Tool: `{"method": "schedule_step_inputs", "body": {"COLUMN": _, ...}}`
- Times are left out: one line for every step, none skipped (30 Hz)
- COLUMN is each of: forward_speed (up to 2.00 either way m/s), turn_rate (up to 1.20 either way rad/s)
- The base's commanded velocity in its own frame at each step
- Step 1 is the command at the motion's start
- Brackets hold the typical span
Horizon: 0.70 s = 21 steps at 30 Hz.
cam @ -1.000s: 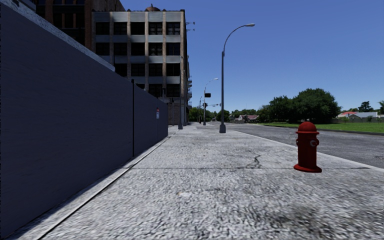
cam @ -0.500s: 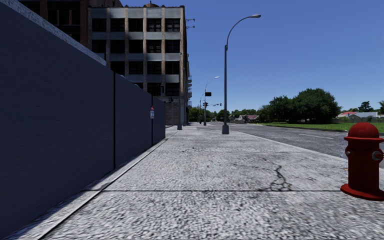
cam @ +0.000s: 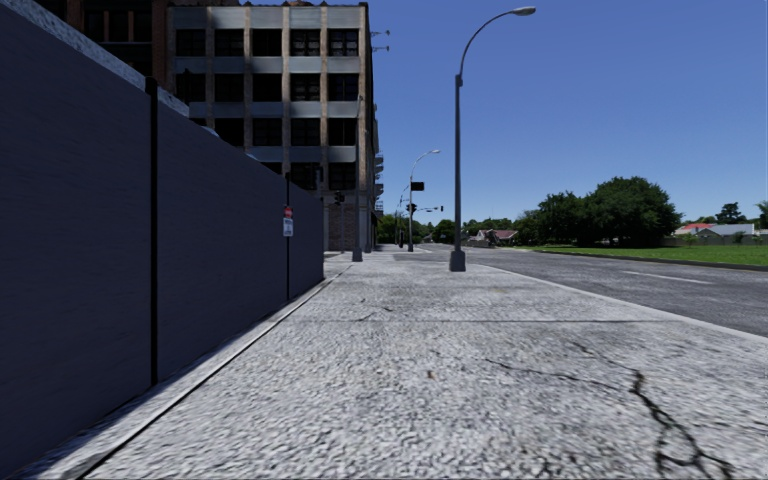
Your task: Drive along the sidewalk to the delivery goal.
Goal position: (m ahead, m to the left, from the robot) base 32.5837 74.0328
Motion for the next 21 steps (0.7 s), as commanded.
{"method": "schedule_step_inputs", "body": {"forward_speed": 2.00, "turn_rate": 0.00}}
{"method": "schedule_step_inputs", "body": {"forward_speed": 2.00, "turn_rate": 0.00}}
{"method": "schedule_step_inputs", "body": {"forward_speed": 2.00, "turn_rate": 0.00}}
{"method": "schedule_step_inputs", "body": {"forward_speed": 2.00, "turn_rate": 0.00}}
{"method": "schedule_step_inputs", "body": {"forward_speed": 2.00, "turn_rate": 0.00}}
{"method": "schedule_step_inputs", "body": {"forward_speed": 2.00, "turn_rate": 0.00}}
{"method": "schedule_step_inputs", "body": {"forward_speed": 2.00, "turn_rate": 0.00}}
{"method": "schedule_step_inputs", "body": {"forward_speed": 2.00, "turn_rate": 0.00}}
{"method": "schedule_step_inputs", "body": {"forward_speed": 2.00, "turn_rate": 0.00}}
{"method": "schedule_step_inputs", "body": {"forward_speed": 2.00, "turn_rate": 0.00}}
{"method": "schedule_step_inputs", "body": {"forward_speed": 2.00, "turn_rate": 0.00}}
{"method": "schedule_step_inputs", "body": {"forward_speed": 2.00, "turn_rate": 0.00}}
{"method": "schedule_step_inputs", "body": {"forward_speed": 2.00, "turn_rate": 0.00}}
{"method": "schedule_step_inputs", "body": {"forward_speed": 2.00, "turn_rate": 0.00}}
{"method": "schedule_step_inputs", "body": {"forward_speed": 2.00, "turn_rate": 0.00}}
{"method": "schedule_step_inputs", "body": {"forward_speed": 2.00, "turn_rate": 0.00}}
{"method": "schedule_step_inputs", "body": {"forward_speed": 2.00, "turn_rate": 0.00}}
{"method": "schedule_step_inputs", "body": {"forward_speed": 2.00, "turn_rate": 0.00}}
{"method": "schedule_step_inputs", "body": {"forward_speed": 2.00, "turn_rate": 0.00}}
{"method": "schedule_step_inputs", "body": {"forward_speed": 2.00, "turn_rate": 0.00}}
{"method": "schedule_step_inputs", "body": {"forward_speed": 2.00, "turn_rate": 0.00}}
